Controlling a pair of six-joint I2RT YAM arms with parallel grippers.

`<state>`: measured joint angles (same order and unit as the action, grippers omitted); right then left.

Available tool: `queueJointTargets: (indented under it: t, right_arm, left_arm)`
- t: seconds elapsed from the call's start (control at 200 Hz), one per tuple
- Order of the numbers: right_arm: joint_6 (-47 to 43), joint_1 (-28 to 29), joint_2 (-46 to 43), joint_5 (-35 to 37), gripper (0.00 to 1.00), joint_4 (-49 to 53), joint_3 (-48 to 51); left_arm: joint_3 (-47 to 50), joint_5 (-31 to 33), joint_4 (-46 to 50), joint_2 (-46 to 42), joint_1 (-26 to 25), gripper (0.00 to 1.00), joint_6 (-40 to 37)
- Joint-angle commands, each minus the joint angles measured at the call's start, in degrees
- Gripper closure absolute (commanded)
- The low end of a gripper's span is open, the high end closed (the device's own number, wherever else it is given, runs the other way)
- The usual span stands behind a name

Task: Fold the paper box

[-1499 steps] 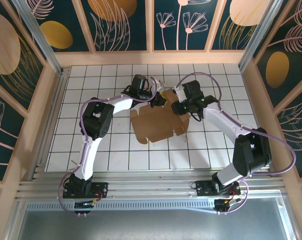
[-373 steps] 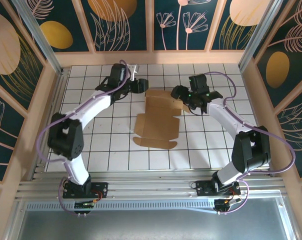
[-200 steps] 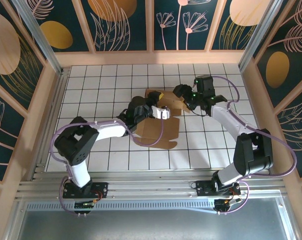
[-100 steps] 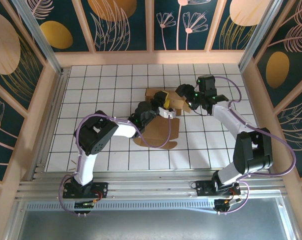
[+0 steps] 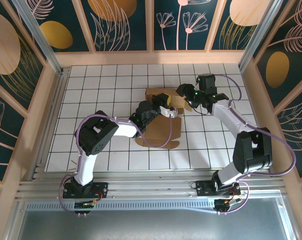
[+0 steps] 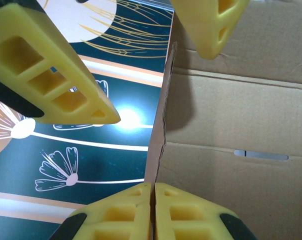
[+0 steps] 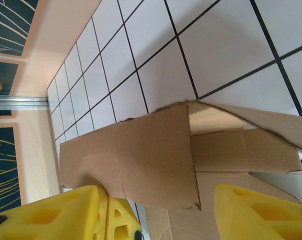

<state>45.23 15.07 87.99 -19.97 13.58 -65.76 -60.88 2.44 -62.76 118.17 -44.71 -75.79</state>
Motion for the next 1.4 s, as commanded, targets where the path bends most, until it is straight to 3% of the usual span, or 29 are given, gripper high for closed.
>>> queueJointTargets:
  t: [0.0,0.28,0.561,0.736,0.901,1.392]
  right_arm:
    - [-3.39,-0.31,1.58,2.92,0.38,3.30,-4.37]
    - [-7.72,0.25,-2.83,10.83,0.37,9.44,-6.48]
    - [-7.06,0.84,1.38,5.09,0.38,7.39,-9.24]
    - [-5.72,1.46,5.00,1.78,0.46,5.09,-10.02]
    - [-4.74,2.68,6.47,2.00,0.44,3.55,-8.68]
    - [4.49,2.88,9.65,-7.40,0.43,-10.03,-2.80]
  left_arm:
    - [-0.99,-0.94,-0.91,0.41,-0.37,0.91,0.76]
    - [-1.43,-0.94,-0.19,0.84,-0.37,0.93,0.86]
    - [-1.17,-1.14,0.05,0.67,-0.44,0.93,0.97]
    - [-1.28,-1.12,0.10,0.49,-0.47,0.93,0.91]
    - [-1.43,-1.16,0.05,0.43,-0.47,0.93,1.30]
    - [-1.34,-2.70,-0.58,0.23,-0.82,0.92,3.93]
